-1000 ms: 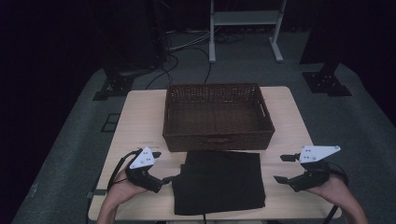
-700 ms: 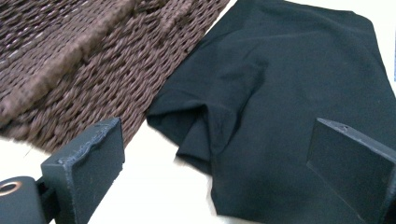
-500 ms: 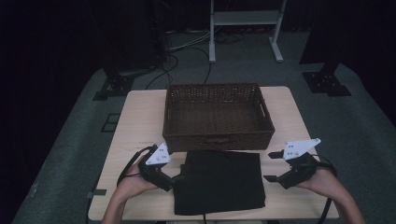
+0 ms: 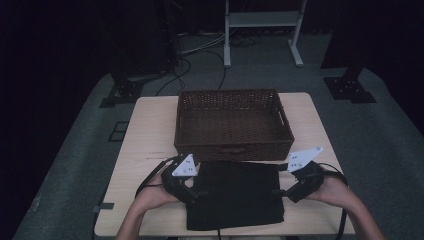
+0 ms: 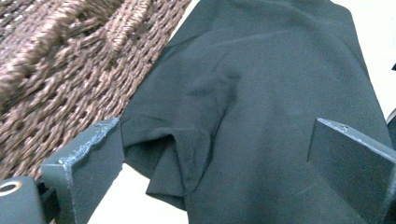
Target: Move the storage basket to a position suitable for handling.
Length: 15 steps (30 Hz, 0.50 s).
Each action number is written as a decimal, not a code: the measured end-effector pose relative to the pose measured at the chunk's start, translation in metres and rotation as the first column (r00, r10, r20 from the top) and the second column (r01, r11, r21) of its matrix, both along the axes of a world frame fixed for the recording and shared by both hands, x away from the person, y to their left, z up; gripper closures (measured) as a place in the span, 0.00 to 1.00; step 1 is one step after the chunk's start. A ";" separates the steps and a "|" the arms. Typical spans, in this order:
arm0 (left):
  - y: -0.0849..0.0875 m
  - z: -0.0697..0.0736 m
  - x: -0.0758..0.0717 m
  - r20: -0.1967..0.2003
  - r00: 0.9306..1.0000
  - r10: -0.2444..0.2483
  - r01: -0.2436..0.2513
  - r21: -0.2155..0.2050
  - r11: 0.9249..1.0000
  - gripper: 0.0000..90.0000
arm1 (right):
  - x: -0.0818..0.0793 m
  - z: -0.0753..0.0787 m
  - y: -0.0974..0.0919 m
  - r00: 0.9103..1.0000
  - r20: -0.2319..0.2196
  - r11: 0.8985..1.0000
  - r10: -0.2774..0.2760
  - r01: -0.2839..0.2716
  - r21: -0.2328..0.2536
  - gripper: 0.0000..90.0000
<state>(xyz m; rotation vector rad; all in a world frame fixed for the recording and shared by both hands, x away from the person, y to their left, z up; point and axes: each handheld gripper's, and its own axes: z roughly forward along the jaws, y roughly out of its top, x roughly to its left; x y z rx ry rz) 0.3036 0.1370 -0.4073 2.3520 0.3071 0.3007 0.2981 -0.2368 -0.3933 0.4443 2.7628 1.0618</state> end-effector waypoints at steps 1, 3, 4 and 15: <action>-0.002 0.000 0.000 -0.002 1.000 -0.003 0.003 0.003 1.000 0.04 | 0.001 -0.001 0.001 1.000 0.000 1.000 0.004 -0.004 -0.001 0.21; -0.006 -0.001 0.000 -0.001 1.000 -0.012 0.012 0.009 1.000 0.04 | 0.002 -0.002 0.004 1.000 0.002 1.000 0.016 -0.016 -0.008 0.21; -0.007 -0.001 0.001 -0.002 1.000 -0.016 0.016 0.009 1.000 0.04 | 0.003 -0.003 0.006 1.000 -0.004 1.000 0.016 -0.016 -0.014 0.21; -0.027 -0.009 0.006 -0.030 0.998 -0.058 0.059 0.042 0.997 0.04 | 0.009 -0.011 0.021 0.999 -0.016 0.998 0.041 -0.042 -0.052 0.21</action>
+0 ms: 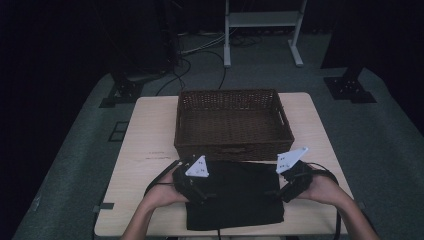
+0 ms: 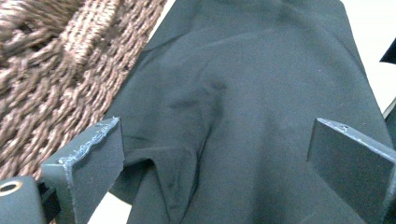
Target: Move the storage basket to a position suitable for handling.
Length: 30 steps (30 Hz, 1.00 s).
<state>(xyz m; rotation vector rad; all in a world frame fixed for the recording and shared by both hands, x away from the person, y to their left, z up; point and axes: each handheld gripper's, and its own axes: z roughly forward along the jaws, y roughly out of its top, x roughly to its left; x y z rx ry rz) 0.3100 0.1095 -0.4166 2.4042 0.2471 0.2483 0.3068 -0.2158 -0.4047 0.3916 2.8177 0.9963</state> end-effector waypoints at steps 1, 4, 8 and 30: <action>-0.002 -0.001 0.000 -0.003 1.000 -0.005 0.005 0.004 1.000 0.04 | 0.002 -0.003 0.004 1.000 -0.004 1.000 0.004 -0.004 -0.009 0.21; -0.007 -0.004 0.002 -0.011 1.000 -0.014 0.014 0.013 1.000 0.04 | 0.003 -0.006 0.007 1.000 -0.010 1.000 0.010 -0.010 -0.013 0.21; -0.015 -0.010 0.004 -0.015 1.000 -0.021 0.021 0.035 0.999 0.04 | 0.007 -0.014 0.014 1.000 -0.025 0.999 0.016 -0.017 -0.027 0.21; -0.032 -0.034 0.015 -0.079 0.996 -0.045 0.053 0.094 0.994 0.05 | 0.021 -0.047 0.034 0.997 -0.074 0.993 0.035 -0.043 -0.109 0.21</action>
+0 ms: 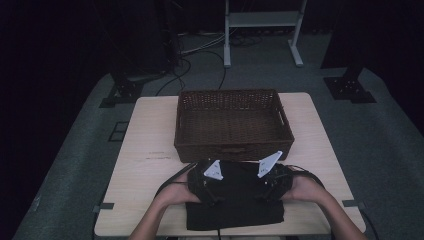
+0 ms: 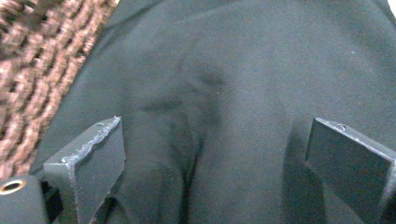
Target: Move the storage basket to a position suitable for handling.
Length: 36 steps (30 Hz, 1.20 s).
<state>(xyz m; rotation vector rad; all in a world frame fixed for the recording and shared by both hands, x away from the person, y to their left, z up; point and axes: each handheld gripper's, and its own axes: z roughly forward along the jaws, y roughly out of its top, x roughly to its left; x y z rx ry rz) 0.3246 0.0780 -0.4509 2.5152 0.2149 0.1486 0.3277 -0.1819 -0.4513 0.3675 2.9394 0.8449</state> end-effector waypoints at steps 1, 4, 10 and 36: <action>-0.002 -0.003 0.000 -0.002 1.000 -0.003 0.003 0.012 1.000 0.05 | 0.000 -0.002 0.001 1.000 -0.005 1.000 0.001 -0.001 0.000 0.21; -0.004 -0.007 0.003 -0.021 1.000 -0.004 0.004 0.016 1.000 0.05 | 0.002 -0.007 0.004 1.000 -0.018 1.000 0.002 -0.002 -0.004 0.20; -0.006 -0.014 0.010 -0.084 0.996 0.004 -0.003 0.020 1.000 0.05 | 0.006 -0.017 0.007 1.000 -0.029 1.000 0.001 -0.001 -0.020 0.15; -0.008 -0.018 0.032 -0.232 0.972 0.026 -0.027 -0.005 1.000 0.48 | 0.009 -0.017 0.019 1.000 -0.013 0.997 -0.005 0.004 -0.075 0.46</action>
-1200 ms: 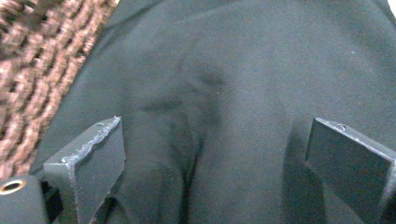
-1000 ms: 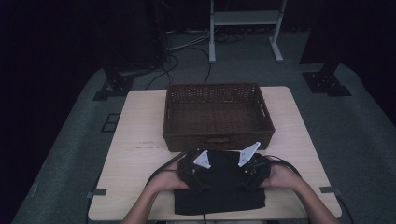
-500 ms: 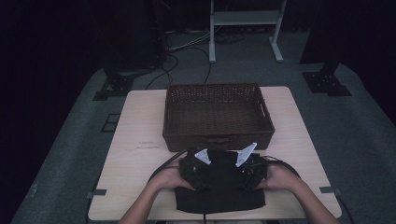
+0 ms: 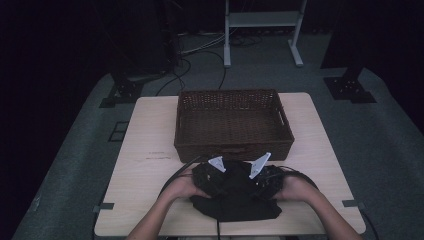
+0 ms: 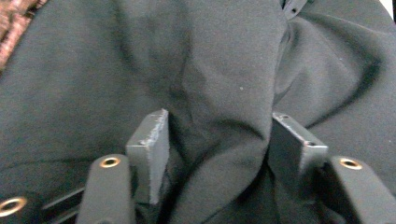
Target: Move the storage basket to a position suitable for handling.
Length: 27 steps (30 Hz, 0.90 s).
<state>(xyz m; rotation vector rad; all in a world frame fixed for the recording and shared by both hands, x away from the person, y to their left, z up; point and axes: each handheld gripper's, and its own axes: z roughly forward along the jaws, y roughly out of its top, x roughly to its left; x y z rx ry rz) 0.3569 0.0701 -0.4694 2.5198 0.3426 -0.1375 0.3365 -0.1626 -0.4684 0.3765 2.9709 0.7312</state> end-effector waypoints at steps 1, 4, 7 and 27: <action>-0.001 0.001 0.001 -0.001 1.000 -0.004 0.004 0.007 1.000 0.48 | 0.000 0.001 0.002 1.000 0.007 1.000 0.002 -0.002 -0.009 0.49; -0.004 0.002 0.004 -0.004 1.000 -0.003 0.004 0.025 1.000 0.54 | 0.003 0.003 0.005 1.000 0.007 1.000 -0.001 0.001 -0.027 0.57; -0.007 0.004 0.005 -0.008 1.000 -0.016 0.017 0.042 0.999 0.58 | 0.005 0.005 0.010 1.000 0.006 0.999 -0.013 0.013 -0.053 0.64; 0.001 0.014 -0.005 0.031 0.998 -0.047 0.048 -0.014 0.999 0.80 | 0.001 0.014 -0.002 1.000 -0.002 0.999 -0.007 0.007 0.038 0.77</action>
